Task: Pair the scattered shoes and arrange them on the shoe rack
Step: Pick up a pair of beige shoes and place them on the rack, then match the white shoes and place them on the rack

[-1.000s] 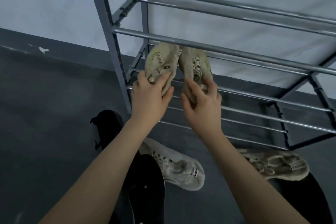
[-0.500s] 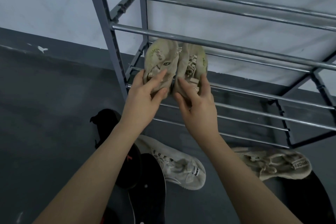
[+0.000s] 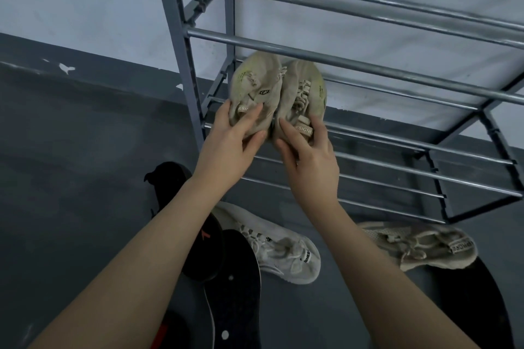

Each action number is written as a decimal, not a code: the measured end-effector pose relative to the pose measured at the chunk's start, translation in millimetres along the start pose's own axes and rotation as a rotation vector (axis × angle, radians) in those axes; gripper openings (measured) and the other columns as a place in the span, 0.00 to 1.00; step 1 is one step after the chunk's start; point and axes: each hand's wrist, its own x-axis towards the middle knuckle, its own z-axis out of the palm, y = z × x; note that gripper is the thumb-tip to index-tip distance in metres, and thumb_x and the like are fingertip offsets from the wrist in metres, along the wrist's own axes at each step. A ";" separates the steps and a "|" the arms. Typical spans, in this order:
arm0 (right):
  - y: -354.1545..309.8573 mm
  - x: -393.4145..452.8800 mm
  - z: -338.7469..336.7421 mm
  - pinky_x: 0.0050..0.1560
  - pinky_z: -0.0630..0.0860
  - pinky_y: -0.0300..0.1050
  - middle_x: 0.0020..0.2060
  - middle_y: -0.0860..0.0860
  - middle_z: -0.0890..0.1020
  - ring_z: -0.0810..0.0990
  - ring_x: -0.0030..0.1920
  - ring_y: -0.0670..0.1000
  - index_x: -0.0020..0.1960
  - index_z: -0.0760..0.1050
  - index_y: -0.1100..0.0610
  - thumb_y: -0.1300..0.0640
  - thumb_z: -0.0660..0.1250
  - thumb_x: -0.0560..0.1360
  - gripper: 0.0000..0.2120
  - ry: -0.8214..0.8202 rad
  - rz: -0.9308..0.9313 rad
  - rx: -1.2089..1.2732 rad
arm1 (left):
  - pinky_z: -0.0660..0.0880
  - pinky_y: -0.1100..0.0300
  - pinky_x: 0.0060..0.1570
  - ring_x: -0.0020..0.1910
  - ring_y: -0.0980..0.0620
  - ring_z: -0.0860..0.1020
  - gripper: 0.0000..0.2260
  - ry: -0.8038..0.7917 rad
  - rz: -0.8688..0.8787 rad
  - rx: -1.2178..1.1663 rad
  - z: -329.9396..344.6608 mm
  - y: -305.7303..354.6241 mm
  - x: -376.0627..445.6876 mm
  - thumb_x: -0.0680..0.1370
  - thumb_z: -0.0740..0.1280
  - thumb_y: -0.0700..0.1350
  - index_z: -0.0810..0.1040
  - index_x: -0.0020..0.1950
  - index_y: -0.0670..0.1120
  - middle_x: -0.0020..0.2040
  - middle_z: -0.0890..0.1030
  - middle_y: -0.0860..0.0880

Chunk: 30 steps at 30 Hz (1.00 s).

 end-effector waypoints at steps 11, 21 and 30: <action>-19.9 -35.2 -41.7 0.66 0.60 0.60 0.72 0.62 0.62 0.66 0.68 0.64 0.72 0.63 0.47 0.47 0.61 0.78 0.24 -0.110 0.084 -0.112 | 0.67 0.47 0.61 0.65 0.39 0.63 0.19 -0.009 0.112 0.349 -17.8 32.7 -53.6 0.77 0.62 0.45 0.69 0.67 0.41 0.67 0.67 0.37; -35.5 -173.4 -46.6 0.60 0.66 0.55 0.63 0.56 0.72 0.71 0.61 0.57 0.72 0.63 0.51 0.44 0.61 0.77 0.26 -0.350 0.212 0.050 | 0.63 0.45 0.64 0.66 0.38 0.65 0.19 -0.212 -0.218 0.269 -28.1 31.4 -206.6 0.77 0.64 0.45 0.70 0.68 0.42 0.68 0.67 0.39; -47.8 -294.4 -28.8 0.57 0.70 0.55 0.65 0.58 0.70 0.74 0.58 0.60 0.73 0.59 0.48 0.31 0.56 0.68 0.38 -0.744 0.204 -0.031 | 0.72 0.46 0.55 0.59 0.40 0.75 0.24 -0.548 -0.275 0.420 -0.2 -8.8 -290.1 0.75 0.51 0.53 0.72 0.66 0.44 0.64 0.74 0.40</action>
